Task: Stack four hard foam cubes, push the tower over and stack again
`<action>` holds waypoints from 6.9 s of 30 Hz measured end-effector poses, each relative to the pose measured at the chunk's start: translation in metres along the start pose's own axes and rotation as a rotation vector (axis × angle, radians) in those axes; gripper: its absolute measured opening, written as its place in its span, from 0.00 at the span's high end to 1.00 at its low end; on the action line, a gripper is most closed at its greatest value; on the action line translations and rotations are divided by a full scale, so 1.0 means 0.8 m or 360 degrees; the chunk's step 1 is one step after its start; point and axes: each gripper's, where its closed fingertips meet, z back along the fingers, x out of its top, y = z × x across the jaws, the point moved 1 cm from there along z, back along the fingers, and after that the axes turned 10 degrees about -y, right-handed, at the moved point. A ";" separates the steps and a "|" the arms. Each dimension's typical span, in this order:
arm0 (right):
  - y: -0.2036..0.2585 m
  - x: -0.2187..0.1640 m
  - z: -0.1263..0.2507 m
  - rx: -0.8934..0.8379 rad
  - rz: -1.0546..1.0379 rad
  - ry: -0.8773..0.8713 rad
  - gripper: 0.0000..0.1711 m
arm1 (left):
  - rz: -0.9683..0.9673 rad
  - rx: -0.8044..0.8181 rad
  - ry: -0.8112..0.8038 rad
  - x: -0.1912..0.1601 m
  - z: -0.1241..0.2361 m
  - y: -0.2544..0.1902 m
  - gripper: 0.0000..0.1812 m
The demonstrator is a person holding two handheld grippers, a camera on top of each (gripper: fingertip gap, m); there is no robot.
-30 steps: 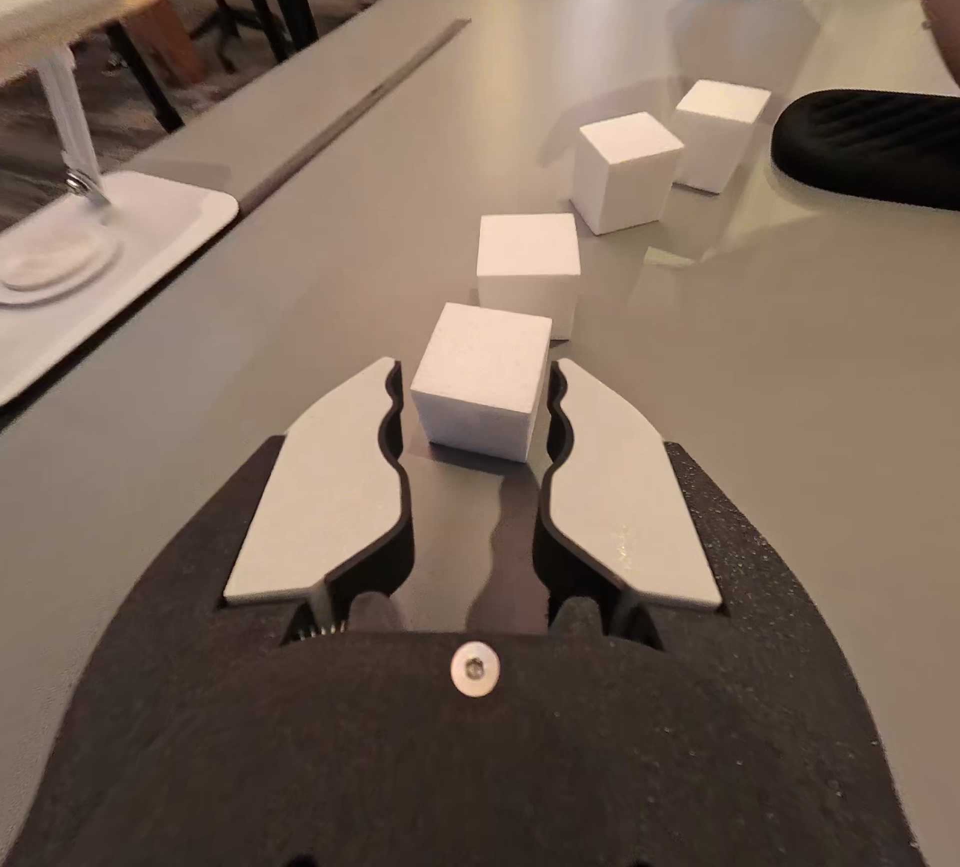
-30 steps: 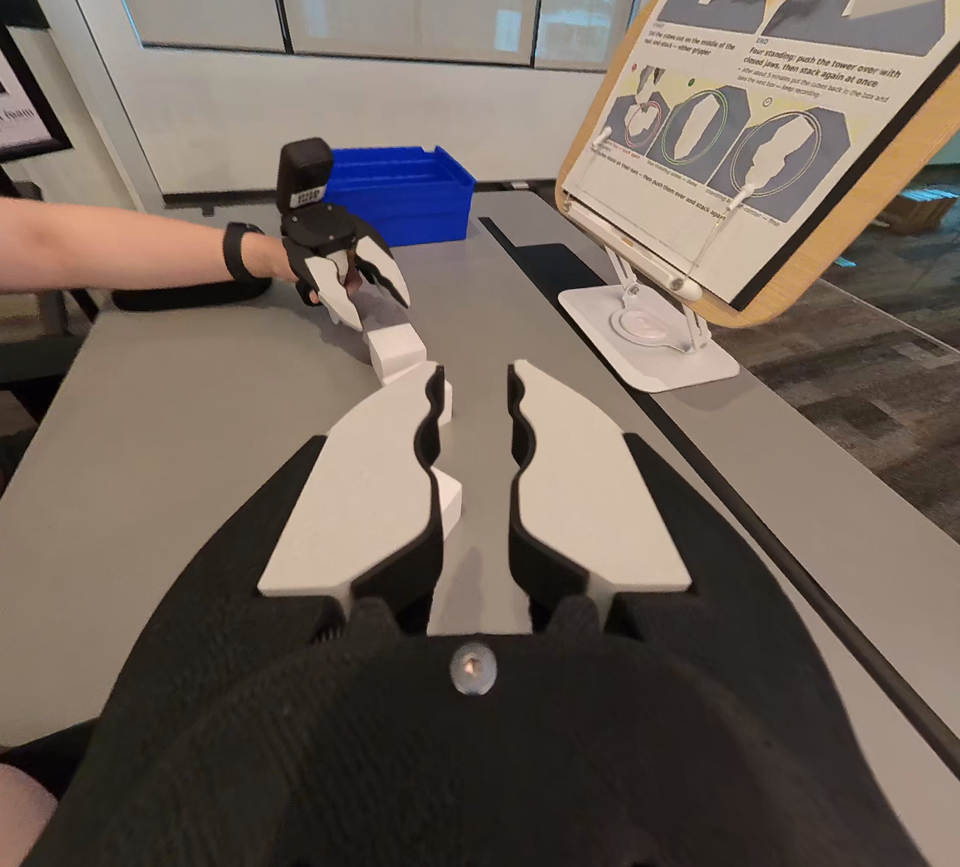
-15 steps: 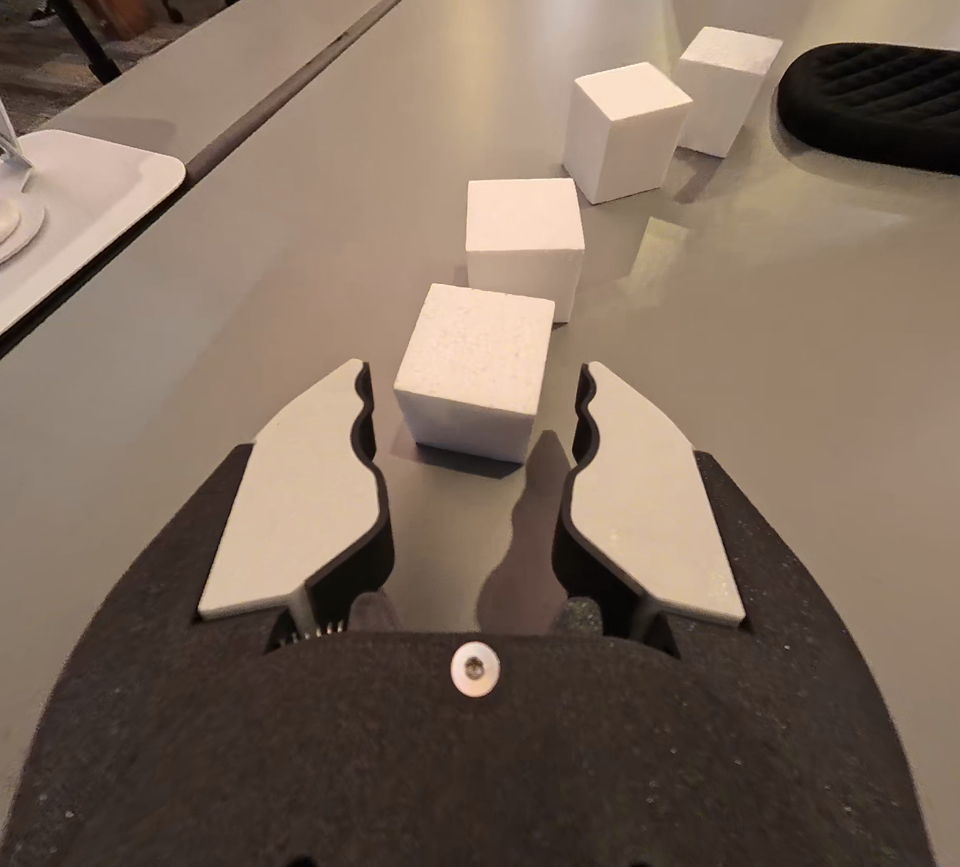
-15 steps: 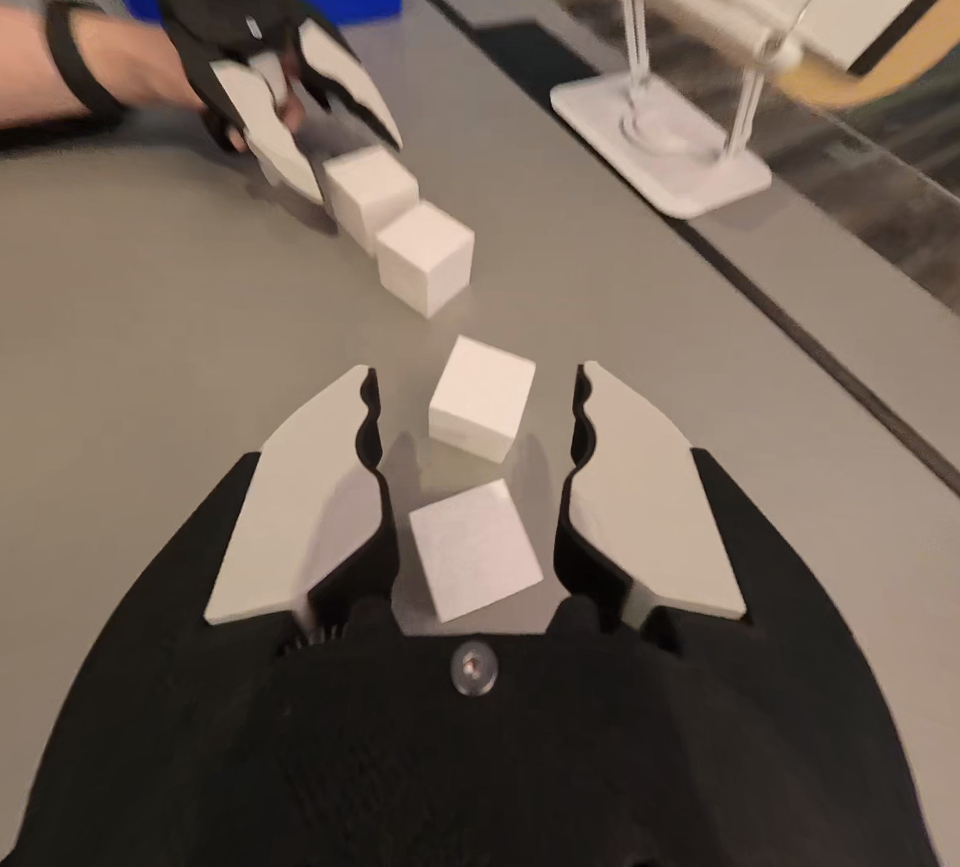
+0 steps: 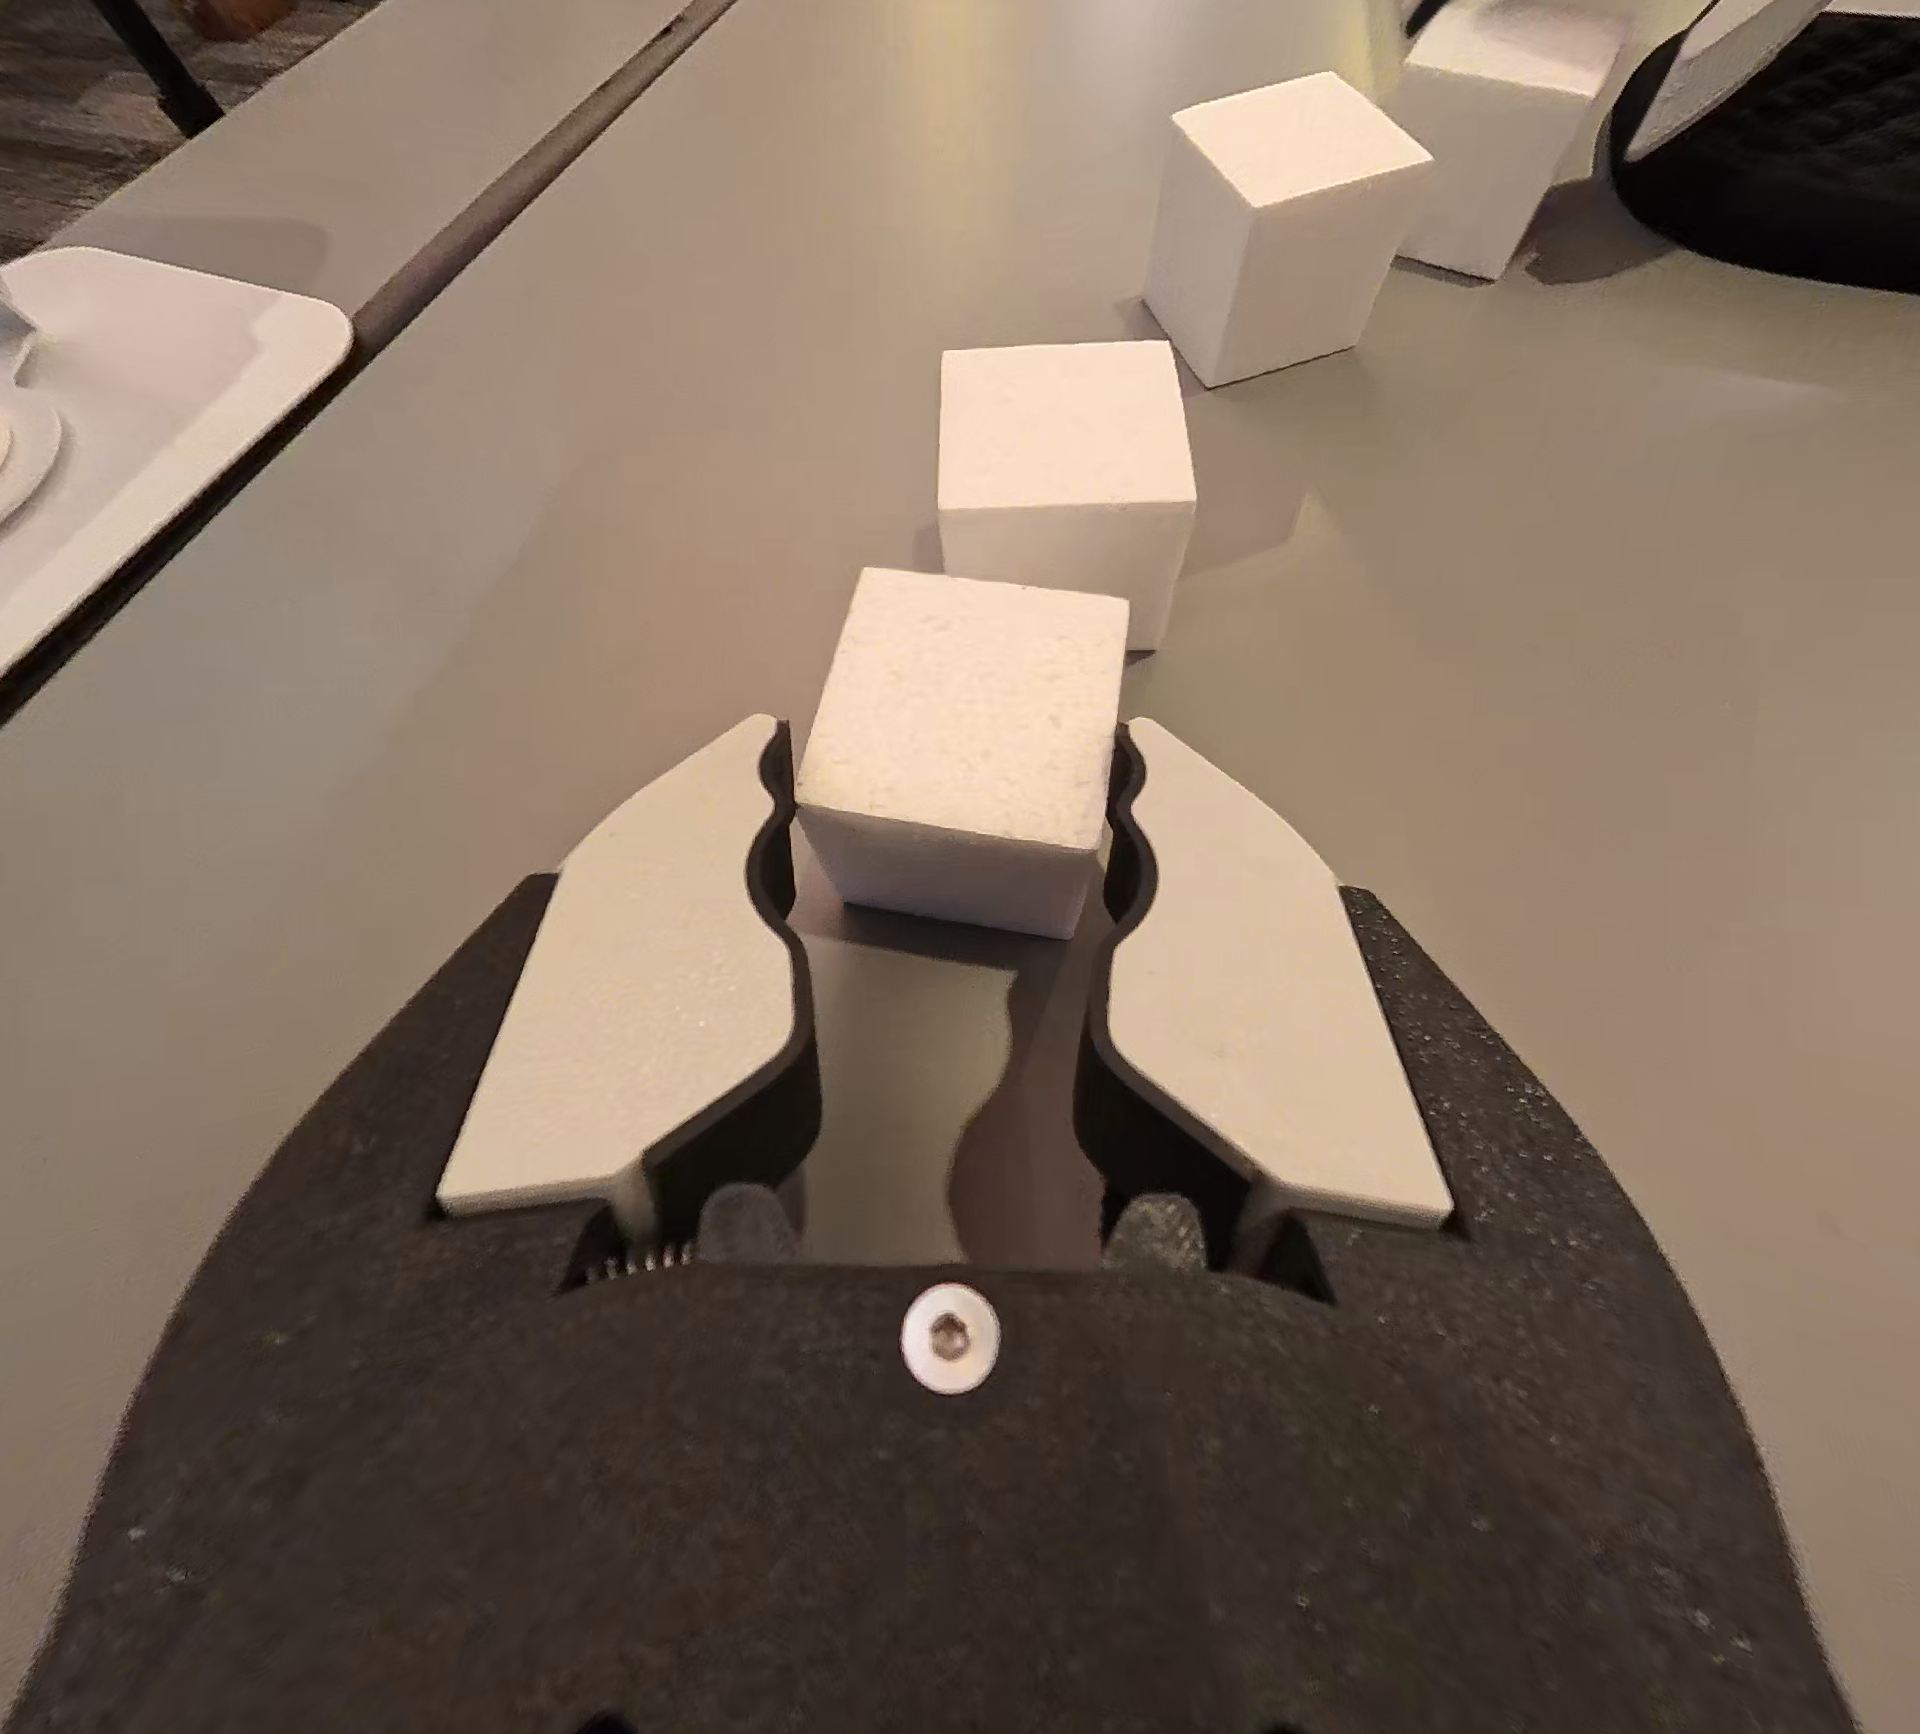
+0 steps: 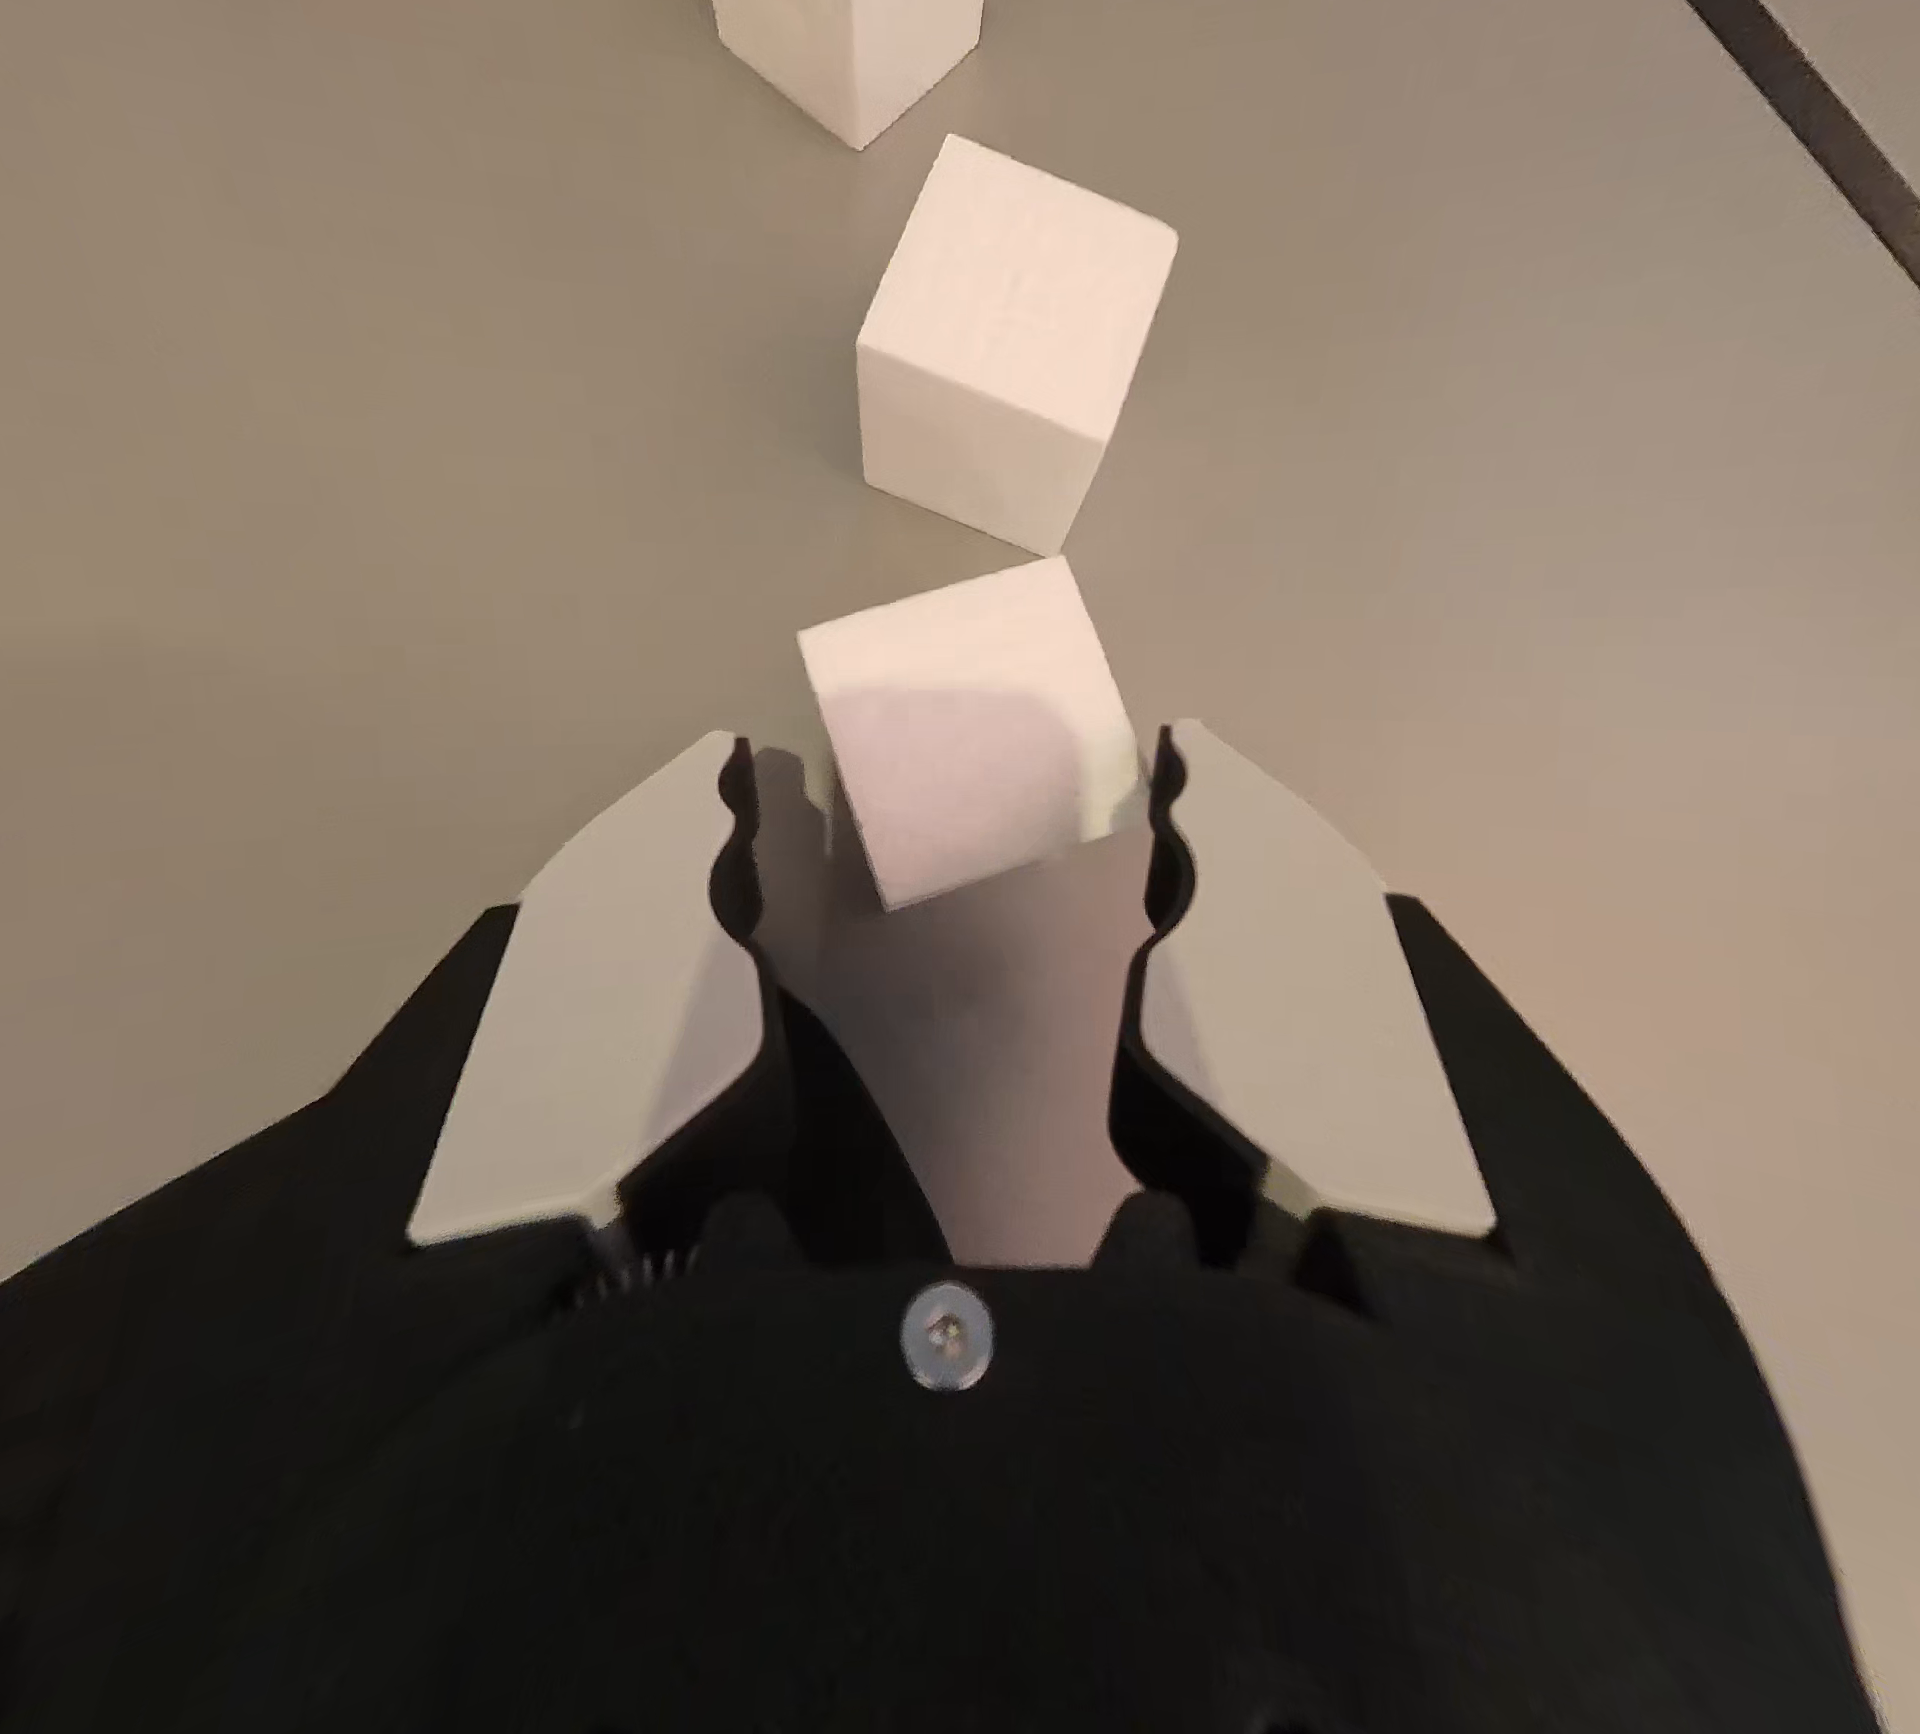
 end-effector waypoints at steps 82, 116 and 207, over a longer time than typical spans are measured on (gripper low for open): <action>-0.020 0.051 -0.068 -0.0204 -0.0426 -0.0304 0.66 | 0.0059 0.0258 -0.0131 0.177 -0.003 -0.021 0.68; -0.019 0.060 -0.064 -0.0180 -0.0389 -0.0387 0.66 | 0.0126 0.0203 -0.0342 0.199 0.025 -0.018 0.65; -0.011 0.140 -0.166 -0.0234 -0.0944 0.0742 1.00 | 0.0328 0.0661 -0.0426 0.159 0.240 0.108 0.80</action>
